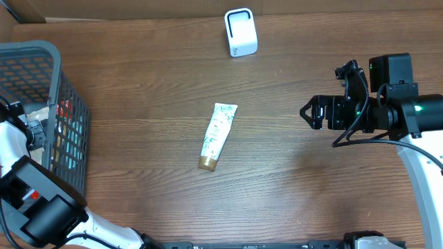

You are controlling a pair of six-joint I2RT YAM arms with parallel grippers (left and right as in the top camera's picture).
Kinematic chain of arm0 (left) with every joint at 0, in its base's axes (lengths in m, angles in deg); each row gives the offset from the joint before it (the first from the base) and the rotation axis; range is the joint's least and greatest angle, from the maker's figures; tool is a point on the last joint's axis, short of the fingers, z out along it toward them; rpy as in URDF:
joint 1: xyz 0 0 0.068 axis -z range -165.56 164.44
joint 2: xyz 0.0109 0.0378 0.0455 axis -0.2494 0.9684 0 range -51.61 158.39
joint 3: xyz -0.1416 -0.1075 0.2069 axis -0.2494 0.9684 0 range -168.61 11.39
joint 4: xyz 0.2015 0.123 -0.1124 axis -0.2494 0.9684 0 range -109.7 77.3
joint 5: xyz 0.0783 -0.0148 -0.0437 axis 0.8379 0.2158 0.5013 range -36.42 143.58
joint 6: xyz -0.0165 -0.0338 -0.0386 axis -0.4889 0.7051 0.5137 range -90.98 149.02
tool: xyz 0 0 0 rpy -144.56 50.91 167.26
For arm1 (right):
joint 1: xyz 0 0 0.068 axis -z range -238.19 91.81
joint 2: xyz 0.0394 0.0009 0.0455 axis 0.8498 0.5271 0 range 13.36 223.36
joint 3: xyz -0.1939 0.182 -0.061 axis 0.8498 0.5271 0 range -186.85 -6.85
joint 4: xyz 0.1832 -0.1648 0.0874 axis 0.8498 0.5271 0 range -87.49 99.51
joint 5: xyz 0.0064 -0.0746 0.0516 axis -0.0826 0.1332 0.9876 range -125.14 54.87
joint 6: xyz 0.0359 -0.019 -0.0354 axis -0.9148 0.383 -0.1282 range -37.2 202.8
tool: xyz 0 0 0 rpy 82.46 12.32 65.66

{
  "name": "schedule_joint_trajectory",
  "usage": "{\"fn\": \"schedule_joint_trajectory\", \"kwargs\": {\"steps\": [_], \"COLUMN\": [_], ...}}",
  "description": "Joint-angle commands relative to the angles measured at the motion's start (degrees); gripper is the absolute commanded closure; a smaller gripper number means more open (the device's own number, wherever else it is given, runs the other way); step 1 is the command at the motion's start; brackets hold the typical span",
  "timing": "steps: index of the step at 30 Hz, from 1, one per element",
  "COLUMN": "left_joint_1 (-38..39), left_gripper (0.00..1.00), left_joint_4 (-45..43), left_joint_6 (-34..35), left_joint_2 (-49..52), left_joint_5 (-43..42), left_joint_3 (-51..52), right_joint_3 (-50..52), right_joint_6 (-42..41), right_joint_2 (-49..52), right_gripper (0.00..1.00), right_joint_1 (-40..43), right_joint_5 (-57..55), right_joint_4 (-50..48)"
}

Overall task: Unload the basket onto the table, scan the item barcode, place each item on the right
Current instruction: 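Return the left gripper into the basket, then grasp the clear plastic bag of grains with the left gripper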

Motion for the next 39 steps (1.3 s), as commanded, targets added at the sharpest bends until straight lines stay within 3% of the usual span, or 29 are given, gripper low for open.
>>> {"fn": "schedule_joint_trajectory", "kwargs": {"steps": [1,3,6,9,12,18,29,39], "left_joint_1": [-0.5,-0.5,-0.2,-0.2,-0.2,-0.2,-0.2,-0.2], "left_gripper": [0.04,0.10,0.32,0.72,0.95,0.96,0.96,0.96], "left_joint_4": [0.7,1.1,1.7,1.7,2.1,5.6,17.5,24.3], "left_joint_6": [1.4,1.4,1.4,1.4,2.3,7.7,17.6,21.7], "left_joint_2": [3.5,4.6,5.7,5.8,5.7,5.0,0.6,-7.1], "left_joint_5": [0.2,-0.8,-1.6,-1.8,-1.8,-1.9,-11.5,-28.2], "left_joint_3": [0.3,0.3,0.3,0.2,0.0,-3.2,-23.2,-33.6], "right_joint_3": [-0.6,-0.6,-0.6,-0.6,-0.6,-0.6,-0.6,-0.6], "right_joint_6": [-0.3,-0.3,-0.3,-0.3,-0.3,-0.3,-0.3,-0.3], "right_joint_2": [-0.2,-0.2,-0.2,-0.2,-0.2,-0.2,-0.2,-0.2], "right_gripper": [0.00,0.00,0.00,0.00,0.00,0.00,0.00,0.00], "right_joint_1": [-0.3,-0.3,-0.3,-0.3,-0.3,-0.3,-0.3,-0.3], "right_joint_5": [-0.1,-0.1,-0.1,-0.1,-0.1,-0.1,-0.1,-0.1], "right_joint_4": [-0.1,-0.1,-0.1,-0.1,-0.2,-0.1,-0.2,-0.3]}}
